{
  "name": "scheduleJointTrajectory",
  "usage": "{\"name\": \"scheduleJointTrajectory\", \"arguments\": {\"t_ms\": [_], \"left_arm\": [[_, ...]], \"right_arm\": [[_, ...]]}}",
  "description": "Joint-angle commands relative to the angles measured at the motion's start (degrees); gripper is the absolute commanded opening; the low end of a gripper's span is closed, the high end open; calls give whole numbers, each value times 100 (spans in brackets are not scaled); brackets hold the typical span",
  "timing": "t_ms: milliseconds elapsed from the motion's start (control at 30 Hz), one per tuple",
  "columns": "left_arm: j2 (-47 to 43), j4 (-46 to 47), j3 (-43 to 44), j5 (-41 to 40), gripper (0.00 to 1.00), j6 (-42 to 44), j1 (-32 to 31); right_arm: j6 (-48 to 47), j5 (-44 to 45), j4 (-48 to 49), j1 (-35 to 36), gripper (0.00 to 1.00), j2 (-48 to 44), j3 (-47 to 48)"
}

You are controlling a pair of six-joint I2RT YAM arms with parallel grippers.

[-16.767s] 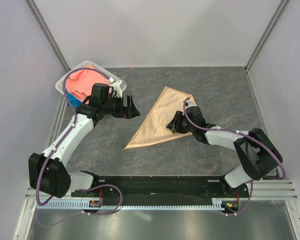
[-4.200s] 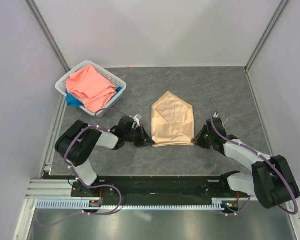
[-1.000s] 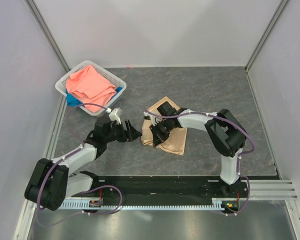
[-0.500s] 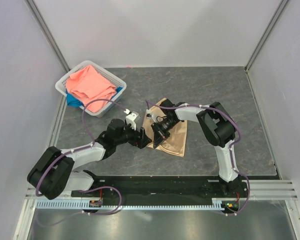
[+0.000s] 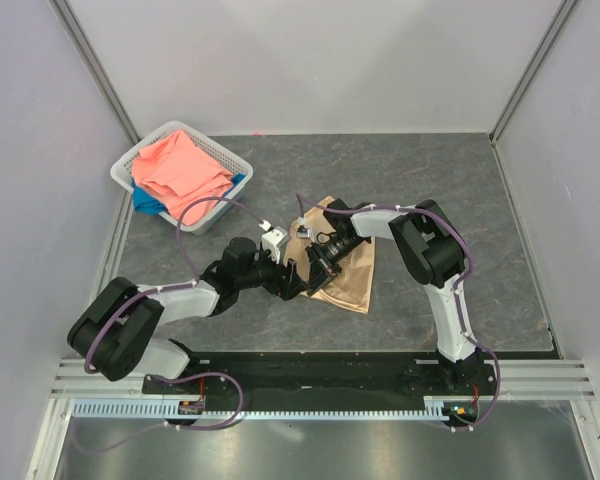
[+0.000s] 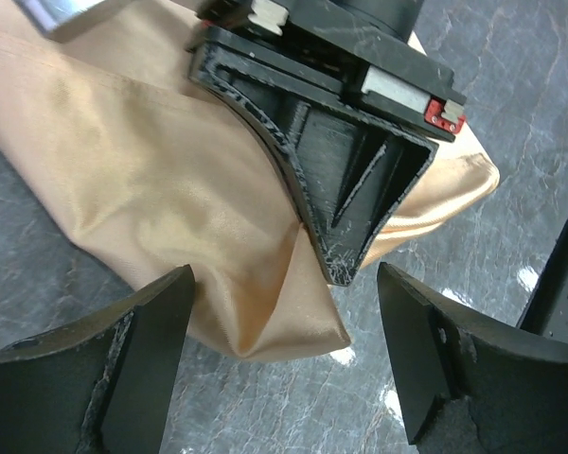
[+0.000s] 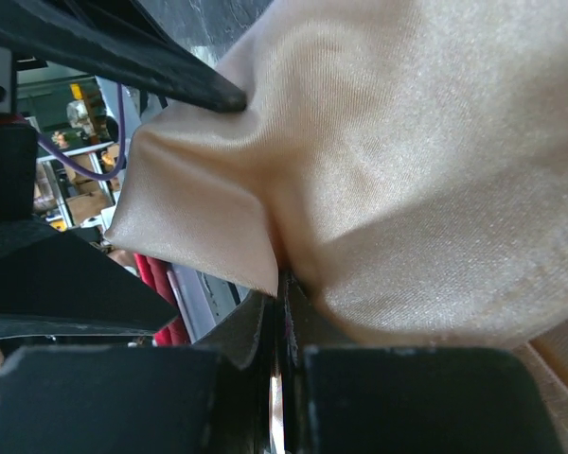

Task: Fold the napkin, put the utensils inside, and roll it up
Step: Roll the napkin with the utensil

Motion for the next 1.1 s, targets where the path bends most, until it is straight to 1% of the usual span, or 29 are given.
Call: {"name": "scheduleJointTrajectory", "arguments": {"t_ms": [0,100,200,333,367,400,433,500,600,633,700,733,800,833,867,900,933,1000,1033,1067], "left_arm": [[136,342,214,374,84,83,-74],[144,386,161,330,84,65,-74],[293,325,222,260,81,74,-74],[426,53,319,137,70,56,-83],[417,18,319,58,63,65,-83],[391,-17,319,5,60,65,-83],[356,-61,319,-39,55,65,-83],[355,-97,319,-118,50,65,-83],[425,-228,363,-189,33,21,-83],[487,-264,381,-198,25,-5,-83],[522,-378,433,-215,15,-23,-83],[522,-439,451,-267,3,-40,-83],[531,-580,478,-391,2,-67,-83],[514,-633,486,-426,2,-93,-83],[496,-677,504,-487,2,-128,-74],[487,-807,521,-514,2,-154,-74],[487,-861,556,-523,2,-224,-74],[452,-1001,600,-540,2,-295,-66],[443,-1063,618,-549,2,-374,-57],[452,-1159,688,-558,2,-418,-57]], "right_arm": [[-75,20,57,-45,0,213,166],[-58,20,57,-63,0,240,166],[-58,11,57,-72,0,222,166],[-49,-15,49,-98,0,213,175],[-40,-15,57,-116,0,222,175],[-40,-7,49,-116,0,213,175],[-31,-24,57,-116,0,204,184],[-31,-68,57,-125,0,204,184],[-31,-165,57,-142,0,178,201],[-23,-173,66,-160,0,161,201],[12,-174,75,-168,0,56,201],[30,-165,66,-177,0,3,201],[100,-86,92,-203,8,-233,167],[153,-33,127,-221,14,-331,131],[249,28,206,-230,26,-454,88],[302,150,276,-282,33,-751,-43],[320,256,408,-300,44,-893,-132],[601,589,505,-405,53,-1357,-429],[610,730,567,-432,63,-1525,-536],[610,871,602,-458,66,-1701,-650]]}}
